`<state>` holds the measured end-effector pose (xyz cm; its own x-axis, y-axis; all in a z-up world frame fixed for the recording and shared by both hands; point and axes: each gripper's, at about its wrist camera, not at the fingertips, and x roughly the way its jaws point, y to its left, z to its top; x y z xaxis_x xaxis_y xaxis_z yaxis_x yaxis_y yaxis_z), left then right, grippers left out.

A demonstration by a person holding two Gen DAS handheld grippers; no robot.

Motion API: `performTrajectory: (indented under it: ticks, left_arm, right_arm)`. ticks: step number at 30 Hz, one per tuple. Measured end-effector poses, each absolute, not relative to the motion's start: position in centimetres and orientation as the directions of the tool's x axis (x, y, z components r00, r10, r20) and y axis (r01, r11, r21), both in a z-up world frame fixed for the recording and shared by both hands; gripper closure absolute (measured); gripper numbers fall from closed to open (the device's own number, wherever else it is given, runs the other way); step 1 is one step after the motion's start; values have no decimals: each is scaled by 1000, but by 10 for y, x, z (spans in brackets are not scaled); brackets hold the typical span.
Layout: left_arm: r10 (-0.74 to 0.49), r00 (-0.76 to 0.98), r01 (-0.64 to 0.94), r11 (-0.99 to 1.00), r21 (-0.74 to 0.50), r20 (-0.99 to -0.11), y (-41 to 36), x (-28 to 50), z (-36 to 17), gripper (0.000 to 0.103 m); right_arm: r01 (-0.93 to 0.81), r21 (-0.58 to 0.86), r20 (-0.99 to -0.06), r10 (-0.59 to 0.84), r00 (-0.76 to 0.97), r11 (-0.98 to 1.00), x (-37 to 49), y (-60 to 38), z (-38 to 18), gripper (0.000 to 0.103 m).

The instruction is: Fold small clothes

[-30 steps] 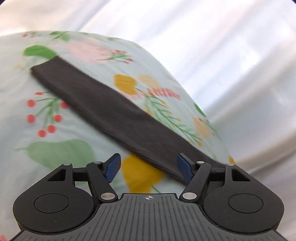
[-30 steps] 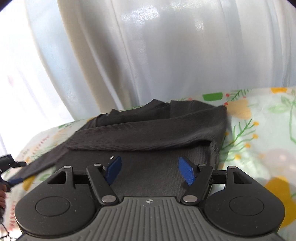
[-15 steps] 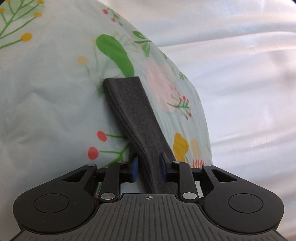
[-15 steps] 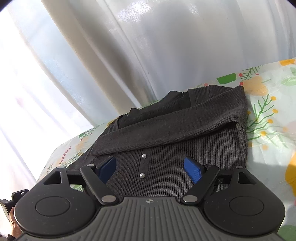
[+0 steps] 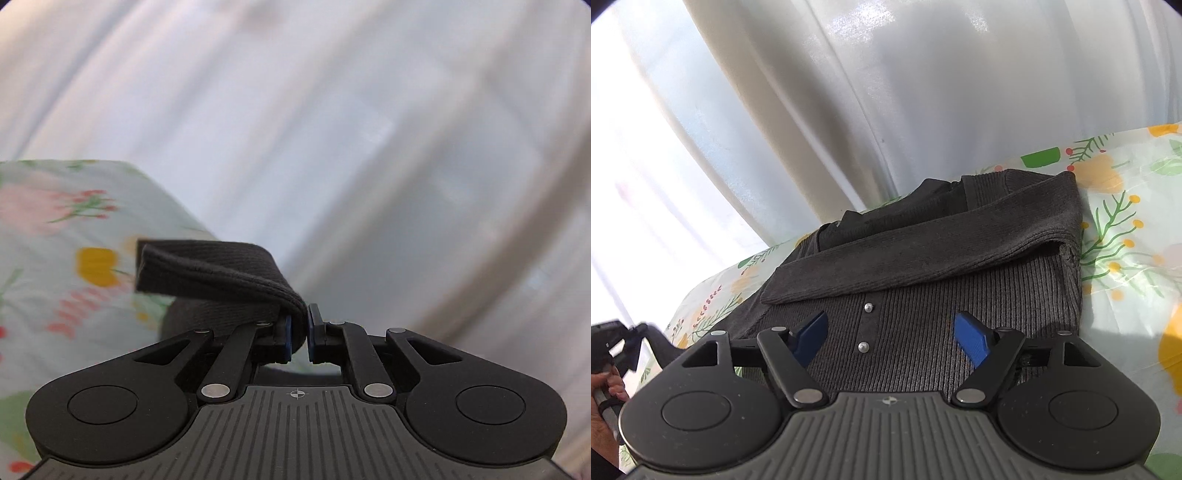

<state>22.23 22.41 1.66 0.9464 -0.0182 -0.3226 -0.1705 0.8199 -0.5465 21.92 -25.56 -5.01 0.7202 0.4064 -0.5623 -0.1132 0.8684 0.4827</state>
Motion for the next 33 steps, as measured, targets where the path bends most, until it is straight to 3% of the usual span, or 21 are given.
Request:
performTrajectory:
  ticks: [2, 5, 10, 17, 19, 21, 23, 33]
  left_arm:
    - [-176, 933, -9, 862, -507, -315, 173, 236, 23, 83]
    - [-285, 892, 81, 864, -497, -350, 128, 246, 9, 56]
    - [-224, 830, -41, 889, -456, -511, 114, 254, -35, 58]
    - [-143, 798, -138, 902, -408, -585, 130, 246, -64, 55]
    - [-126, 795, -149, 908, -392, -594, 132, 245, -67, 55]
    - [-117, 793, -156, 909, -385, -598, 135, 244, -69, 55]
    - [-104, 792, -166, 912, -376, -602, 139, 245, -70, 55]
    - [-70, 787, -216, 899, -380, -613, 153, 250, -68, 55]
  right_arm:
    - [-115, 484, -560, 408, 721, 868, 221, -255, -50, 29]
    - [-126, 484, -560, 417, 716, 866, 225, -254, -51, 32]
    - [-179, 465, -569, 448, 689, 867, 243, -248, -56, 28]
    - [-200, 521, -578, 515, 633, 830, 298, -234, -68, 27]
    - [-193, 529, -583, 519, 625, 827, 311, -229, -71, 32]
    - [-203, 517, -594, 519, 615, 832, 322, -221, -73, 50]
    - [-211, 485, -616, 503, 606, 848, 330, -213, -75, 52]
    - [-294, 373, -651, 475, 592, 880, 343, -186, -81, 96]
